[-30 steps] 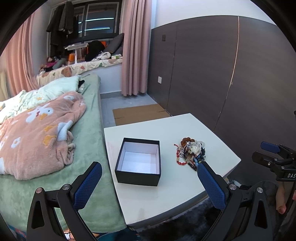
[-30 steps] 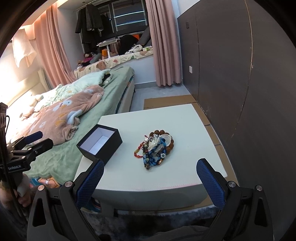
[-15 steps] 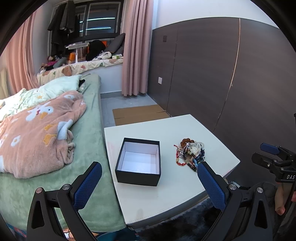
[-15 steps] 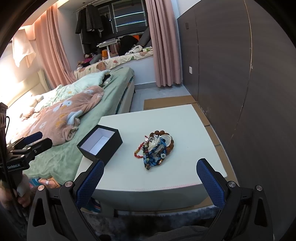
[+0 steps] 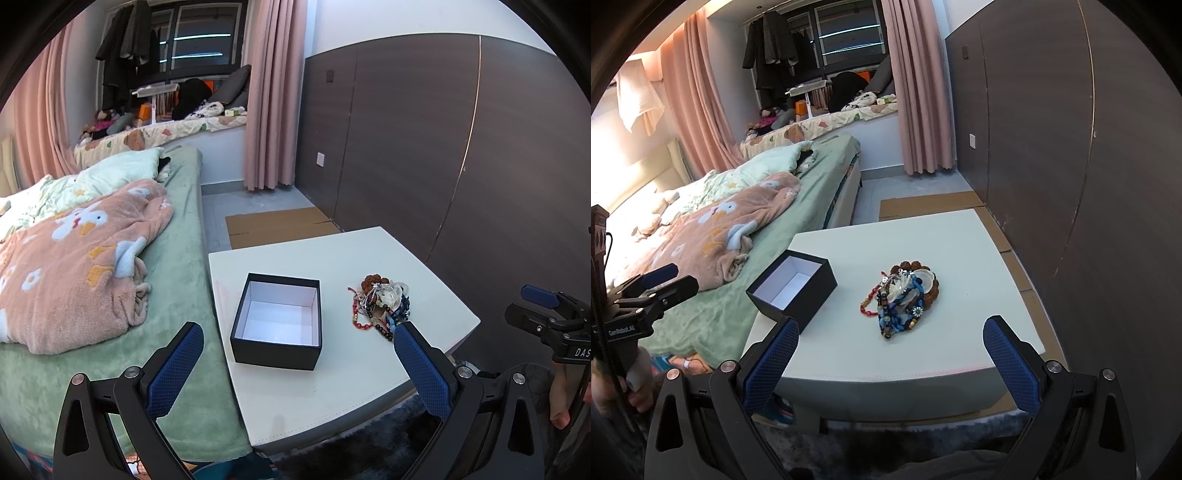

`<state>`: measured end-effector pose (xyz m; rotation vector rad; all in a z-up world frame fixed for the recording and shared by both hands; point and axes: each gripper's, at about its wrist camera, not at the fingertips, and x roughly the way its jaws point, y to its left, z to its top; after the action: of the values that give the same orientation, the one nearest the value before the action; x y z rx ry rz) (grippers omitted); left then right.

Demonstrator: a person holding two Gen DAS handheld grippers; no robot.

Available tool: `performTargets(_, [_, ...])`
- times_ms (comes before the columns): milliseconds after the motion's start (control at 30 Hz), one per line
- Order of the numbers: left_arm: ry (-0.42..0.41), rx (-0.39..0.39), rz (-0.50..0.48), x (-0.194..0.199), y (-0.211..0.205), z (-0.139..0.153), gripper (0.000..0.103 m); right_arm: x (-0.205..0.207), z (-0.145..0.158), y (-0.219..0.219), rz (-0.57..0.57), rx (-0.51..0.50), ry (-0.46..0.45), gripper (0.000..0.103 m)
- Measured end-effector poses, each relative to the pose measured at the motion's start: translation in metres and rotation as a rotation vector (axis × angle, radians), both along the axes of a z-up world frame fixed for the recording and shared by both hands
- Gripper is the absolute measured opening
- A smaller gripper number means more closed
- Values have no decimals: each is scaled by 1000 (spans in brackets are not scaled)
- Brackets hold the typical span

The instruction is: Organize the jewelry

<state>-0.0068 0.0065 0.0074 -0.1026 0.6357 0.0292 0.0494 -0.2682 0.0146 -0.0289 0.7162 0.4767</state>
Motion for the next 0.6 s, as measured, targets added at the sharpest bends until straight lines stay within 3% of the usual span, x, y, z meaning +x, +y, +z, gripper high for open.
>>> performTargets(333, [4, -4, 7, 2, 4, -2, 103, 0, 0, 0, 1, 5, 3, 101])
performTargets(600, [-5, -29, -43, 2, 6, 2, 103, 14, 6, -22, 16, 107, 62, 101])
